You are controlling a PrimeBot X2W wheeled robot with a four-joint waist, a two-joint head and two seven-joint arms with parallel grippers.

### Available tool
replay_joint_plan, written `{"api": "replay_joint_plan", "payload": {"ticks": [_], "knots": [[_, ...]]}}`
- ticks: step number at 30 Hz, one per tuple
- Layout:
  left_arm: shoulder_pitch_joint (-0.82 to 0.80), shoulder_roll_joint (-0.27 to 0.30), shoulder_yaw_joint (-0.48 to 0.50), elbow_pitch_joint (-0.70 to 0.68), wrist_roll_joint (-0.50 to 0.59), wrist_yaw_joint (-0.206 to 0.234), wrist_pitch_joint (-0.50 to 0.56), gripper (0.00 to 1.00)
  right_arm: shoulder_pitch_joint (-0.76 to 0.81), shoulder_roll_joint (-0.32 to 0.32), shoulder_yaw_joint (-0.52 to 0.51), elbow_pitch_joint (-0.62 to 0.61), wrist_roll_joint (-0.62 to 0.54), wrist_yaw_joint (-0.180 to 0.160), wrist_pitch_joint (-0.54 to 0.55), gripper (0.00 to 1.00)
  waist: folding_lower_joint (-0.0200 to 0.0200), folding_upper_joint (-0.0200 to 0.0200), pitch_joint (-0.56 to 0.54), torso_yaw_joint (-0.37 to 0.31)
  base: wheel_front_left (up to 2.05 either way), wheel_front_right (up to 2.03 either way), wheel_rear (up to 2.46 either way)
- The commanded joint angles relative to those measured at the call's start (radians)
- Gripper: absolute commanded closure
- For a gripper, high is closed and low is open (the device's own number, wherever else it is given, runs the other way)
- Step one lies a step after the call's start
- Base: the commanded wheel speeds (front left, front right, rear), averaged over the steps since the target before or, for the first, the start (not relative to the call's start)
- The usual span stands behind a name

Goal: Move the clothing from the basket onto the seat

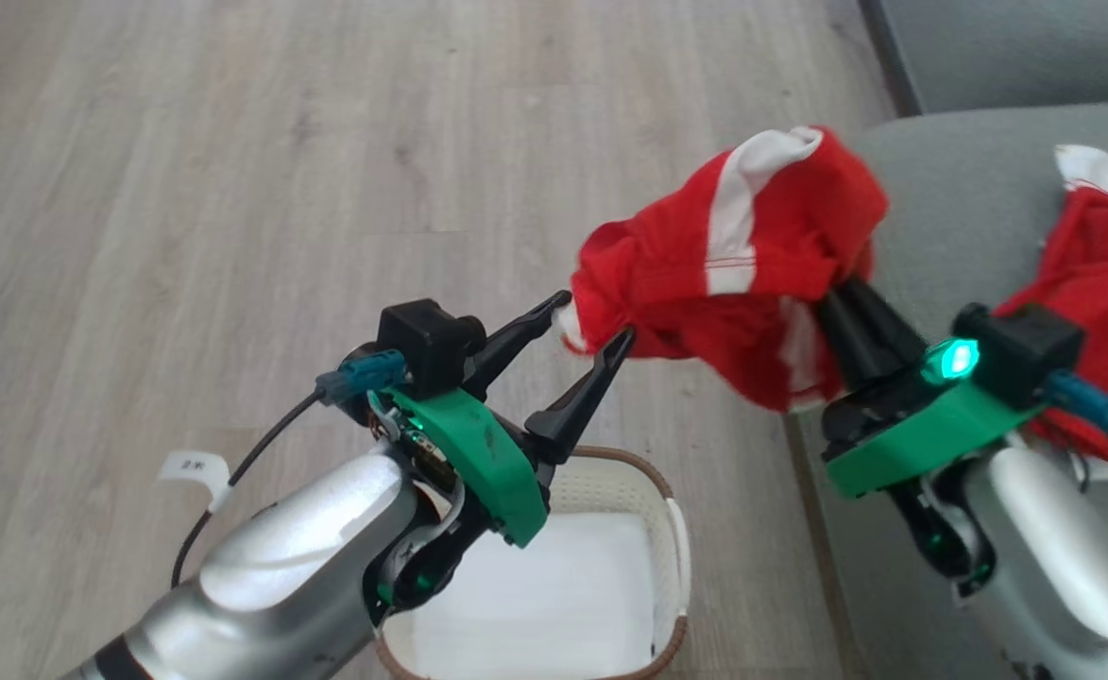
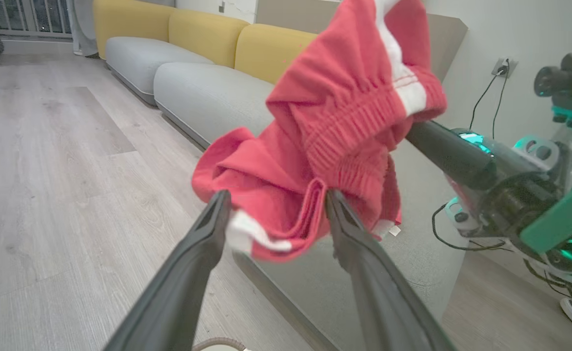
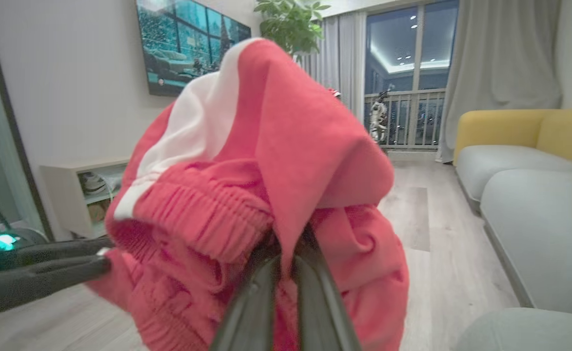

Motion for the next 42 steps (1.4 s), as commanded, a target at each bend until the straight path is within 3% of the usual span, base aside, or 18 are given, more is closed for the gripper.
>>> {"api": "replay_joint_plan", "payload": {"ticks": [1, 12, 24, 42], "knots": [[-0.040, 0.024, 0.044, -0.030, 0.004, 0.005, -0.008, 0.00, -0.012, -0.011, -0.010, -0.043, -0.006, 0.000, -0.010, 1.00, 0.0000, 0.0000, 0.003, -0.023, 0.00, 0.00, 0.00], [-0.034, 0.030, 0.029, -0.040, 0.058, 0.006, -0.065, 0.00, 0.043, -0.037, -0.122, -0.109, -0.024, 0.000, -0.010, 1.00, 0.0000, 0.0000, 0.024, -0.163, 0.00, 0.00, 0.00], [-0.009, 0.043, 0.022, 0.013, 0.164, -0.001, -0.116, 0.00, 0.110, -0.004, -0.211, -0.194, -0.026, 0.000, -0.010, 1.00, 0.0000, 0.0000, 0.051, -0.308, 0.00, 0.00, 0.00], [0.001, 0.025, 0.032, 0.066, 0.172, -0.019, -0.122, 0.00, 0.147, 0.020, -0.272, -0.269, -0.046, 0.000, -0.010, 1.00, 0.0000, 0.0000, 0.084, -0.471, 0.00, 0.00, 0.00]]}}
